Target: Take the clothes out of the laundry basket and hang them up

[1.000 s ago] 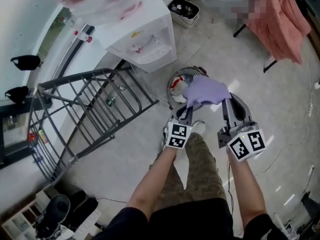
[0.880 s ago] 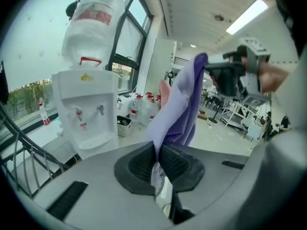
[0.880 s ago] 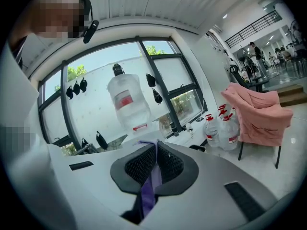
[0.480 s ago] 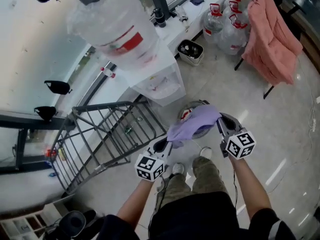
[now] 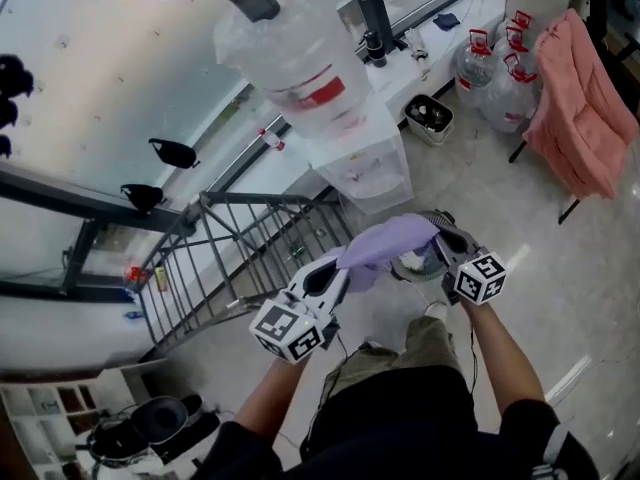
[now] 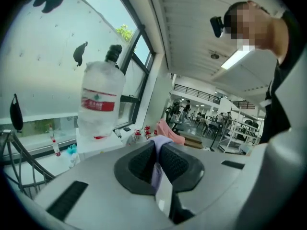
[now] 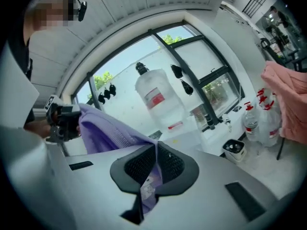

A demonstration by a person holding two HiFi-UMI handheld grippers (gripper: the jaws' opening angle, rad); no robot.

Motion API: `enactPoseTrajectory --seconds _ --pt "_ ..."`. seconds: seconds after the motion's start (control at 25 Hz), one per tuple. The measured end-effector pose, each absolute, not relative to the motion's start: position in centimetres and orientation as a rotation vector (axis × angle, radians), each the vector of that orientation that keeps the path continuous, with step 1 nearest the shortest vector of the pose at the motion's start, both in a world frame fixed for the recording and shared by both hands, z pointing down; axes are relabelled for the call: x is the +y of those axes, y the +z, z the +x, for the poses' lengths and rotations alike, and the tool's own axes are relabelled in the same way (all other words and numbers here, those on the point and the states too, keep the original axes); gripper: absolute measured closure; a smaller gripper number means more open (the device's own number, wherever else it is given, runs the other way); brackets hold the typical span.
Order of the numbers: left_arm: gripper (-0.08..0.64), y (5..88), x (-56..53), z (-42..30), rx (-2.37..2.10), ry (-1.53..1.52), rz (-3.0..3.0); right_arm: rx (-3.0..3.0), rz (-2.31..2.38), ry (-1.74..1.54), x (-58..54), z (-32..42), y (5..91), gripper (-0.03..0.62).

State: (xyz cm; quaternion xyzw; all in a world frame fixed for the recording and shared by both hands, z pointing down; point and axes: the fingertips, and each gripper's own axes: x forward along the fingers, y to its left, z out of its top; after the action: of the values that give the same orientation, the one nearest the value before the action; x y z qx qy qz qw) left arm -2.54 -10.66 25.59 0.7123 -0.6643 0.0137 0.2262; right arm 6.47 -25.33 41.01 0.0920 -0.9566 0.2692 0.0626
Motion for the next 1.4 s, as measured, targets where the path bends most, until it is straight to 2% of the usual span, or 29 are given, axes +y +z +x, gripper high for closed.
enactPoseTrajectory --seconds 0.16,0.28,0.48,0.68,0.88,1.0,1.08,1.36,1.4 --pt "0.545 20.2 -8.7 -3.7 -1.862 -0.042 1.976 -2.966 0.150 0.718 -22.1 4.2 37.7 0.584" --pt "0.545 16.0 -6.9 -5.1 -1.883 -0.139 1.970 -2.971 0.163 0.778 -20.1 3.8 36.4 0.482" --pt "0.545 11.6 -3.9 -5.7 -1.899 -0.136 2.016 -2.949 0.218 0.841 -14.3 4.6 35.9 0.472" --pt "0.543 10.7 -0.1 -5.3 -1.913 -0.100 2.022 -2.951 0.095 0.610 -6.2 1.9 36.4 0.469" --pt "0.544 11.2 4.8 -5.2 -1.930 -0.129 1.984 -2.984 0.175 0.324 -5.3 -0.1 35.2 0.441" --pt "0.544 11.1 8.0 -5.3 -1.940 -0.152 1.977 -2.930 -0.023 0.153 -2.7 -2.8 36.7 0.364" --pt "0.544 10.9 10.0 -5.2 -1.951 -0.162 1.972 -2.877 -0.179 0.043 0.4 -4.3 37.8 0.348" --pt "0.544 11.0 18.9 -6.1 -2.021 -0.215 1.888 -2.889 -0.377 -0.070 10.6 -8.9 37.6 0.354" --pt "0.544 11.2 20.3 -6.7 -2.050 -0.227 1.861 -2.901 -0.409 -0.087 11.9 -9.4 37.2 0.415"
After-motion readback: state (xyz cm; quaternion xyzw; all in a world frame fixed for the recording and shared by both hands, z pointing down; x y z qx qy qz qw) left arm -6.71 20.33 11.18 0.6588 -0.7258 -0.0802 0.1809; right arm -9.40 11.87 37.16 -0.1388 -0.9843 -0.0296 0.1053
